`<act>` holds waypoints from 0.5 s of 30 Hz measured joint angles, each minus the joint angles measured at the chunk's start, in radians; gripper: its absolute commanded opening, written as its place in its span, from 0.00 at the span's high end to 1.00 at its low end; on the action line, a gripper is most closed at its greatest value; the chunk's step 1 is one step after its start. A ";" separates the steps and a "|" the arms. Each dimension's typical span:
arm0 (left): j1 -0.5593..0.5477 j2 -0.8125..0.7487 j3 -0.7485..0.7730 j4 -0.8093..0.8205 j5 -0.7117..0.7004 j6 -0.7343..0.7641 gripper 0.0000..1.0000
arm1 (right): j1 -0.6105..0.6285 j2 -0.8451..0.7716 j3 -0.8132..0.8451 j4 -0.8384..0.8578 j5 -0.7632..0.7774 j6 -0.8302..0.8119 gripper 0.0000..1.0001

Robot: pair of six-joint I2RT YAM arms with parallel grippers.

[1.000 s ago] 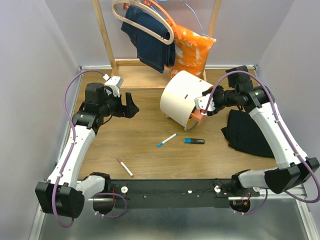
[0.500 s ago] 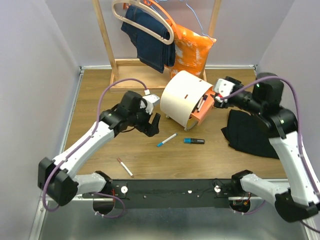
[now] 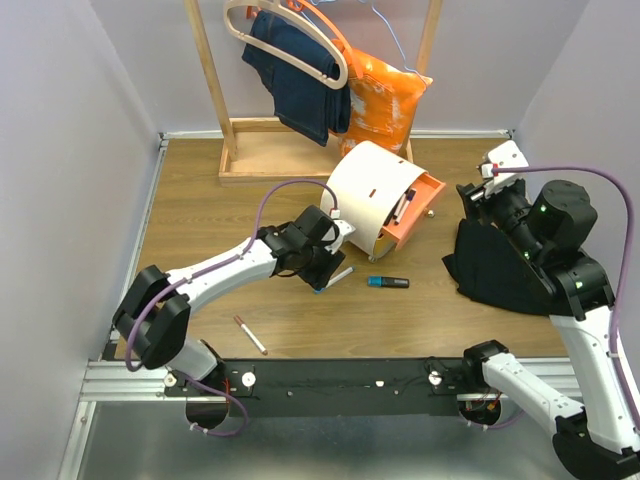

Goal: Sort the stationery into containers
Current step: Pick up the pen from the center of the board.

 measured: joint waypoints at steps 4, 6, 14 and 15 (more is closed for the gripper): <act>0.002 0.044 -0.018 0.047 -0.035 0.022 0.45 | -0.002 -0.014 0.005 0.000 0.042 0.014 0.37; 0.002 0.065 -0.023 0.064 -0.039 0.033 0.47 | -0.003 -0.013 0.011 0.000 0.055 0.021 0.37; 0.002 0.117 -0.032 0.121 -0.033 0.063 0.51 | -0.004 0.011 0.017 0.008 0.082 0.029 0.37; 0.002 0.123 -0.034 0.129 -0.029 0.065 0.52 | -0.004 0.012 0.017 0.008 0.082 0.030 0.37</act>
